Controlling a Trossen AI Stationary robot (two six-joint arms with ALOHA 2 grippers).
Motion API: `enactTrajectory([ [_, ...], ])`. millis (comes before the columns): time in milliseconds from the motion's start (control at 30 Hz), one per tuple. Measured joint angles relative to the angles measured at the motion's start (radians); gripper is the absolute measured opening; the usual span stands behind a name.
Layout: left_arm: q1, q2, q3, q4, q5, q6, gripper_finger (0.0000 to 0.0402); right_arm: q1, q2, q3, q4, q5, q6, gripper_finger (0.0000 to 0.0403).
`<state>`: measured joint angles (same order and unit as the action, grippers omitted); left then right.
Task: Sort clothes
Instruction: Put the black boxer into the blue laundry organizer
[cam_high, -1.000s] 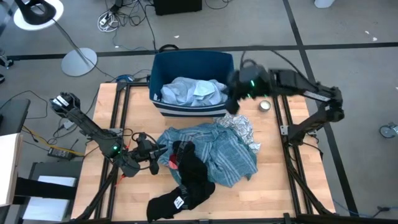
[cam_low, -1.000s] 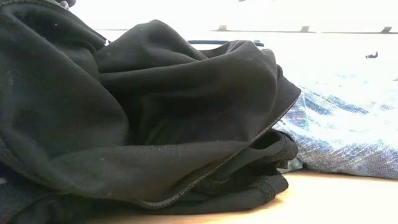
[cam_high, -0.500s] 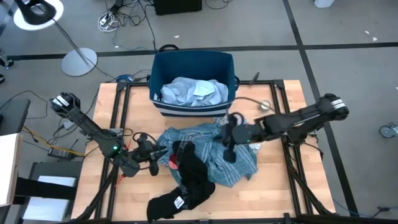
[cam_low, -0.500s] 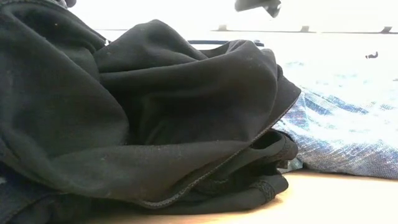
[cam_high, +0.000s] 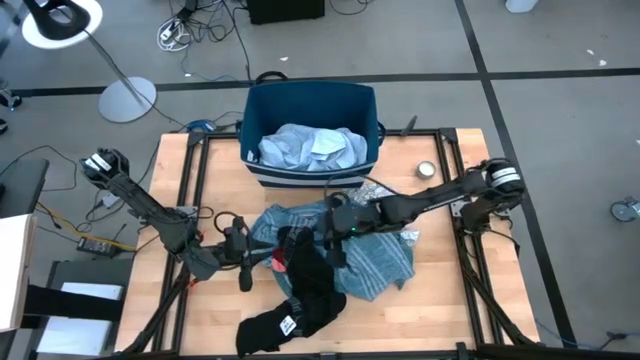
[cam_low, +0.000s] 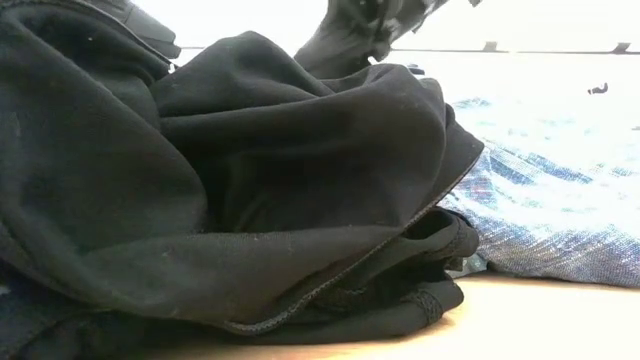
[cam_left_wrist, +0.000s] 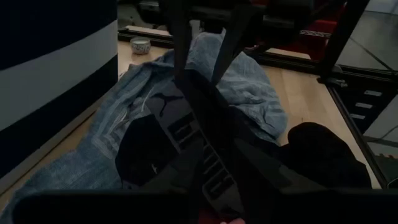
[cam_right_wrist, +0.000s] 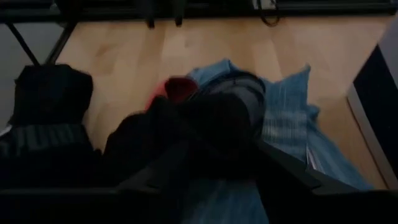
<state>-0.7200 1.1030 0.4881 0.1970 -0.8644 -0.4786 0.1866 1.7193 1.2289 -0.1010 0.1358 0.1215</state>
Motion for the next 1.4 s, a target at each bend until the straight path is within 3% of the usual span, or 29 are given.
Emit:
enactTrajectory([
  [133, 0.0, 0.0, 0.0, -0.01, 0.002, 0.0, 0.0092, -0.003, 0.044, 0.016, 0.048, -0.01, -0.039, 0.0143],
  [233, 0.0, 0.0, 0.0, -0.009, 0.002, 0.0, 0.0092, 0.001, 0.046, 0.041, 0.035, -0.014, -0.107, 0.005],
  [300, 0.0, 0.0, 0.0, -0.01, 0.003, 0.0, 0.0092, 0.001, 0.022, 0.056, 0.001, 0.006, -0.162, 0.0017],
  [467, 0.0, 0.0, 0.0, -0.012, 0.003, 0.0, 0.0092, -0.016, -0.082, 0.153, -0.099, 0.1, -0.253, 0.0006],
  [700, 0.0, 0.0, 0.0, -0.007, 0.002, 0.0, 0.0092, -0.079, -0.199, 0.339, -0.122, 0.107, -0.35, 0.0003],
  [1033, 0.0, 0.0, 0.0, -0.008, 0.002, 0.0, 0.0092, -0.188, -0.189, 0.63, -0.064, 0.08, -0.503, 0.0001],
  [1200, 0.0, 0.0, 0.0, -0.009, 0.002, 0.001, 0.0092, -0.26, -0.184, 0.654, 0.058, 0.085, -0.599, 0.0002],
  [1400, 0.0, 0.0, 0.0, -0.009, 0.001, 0.002, 0.0092, -0.366, -0.184, 0.655, 0.085, 0.205, -0.584, 0.0002],
])
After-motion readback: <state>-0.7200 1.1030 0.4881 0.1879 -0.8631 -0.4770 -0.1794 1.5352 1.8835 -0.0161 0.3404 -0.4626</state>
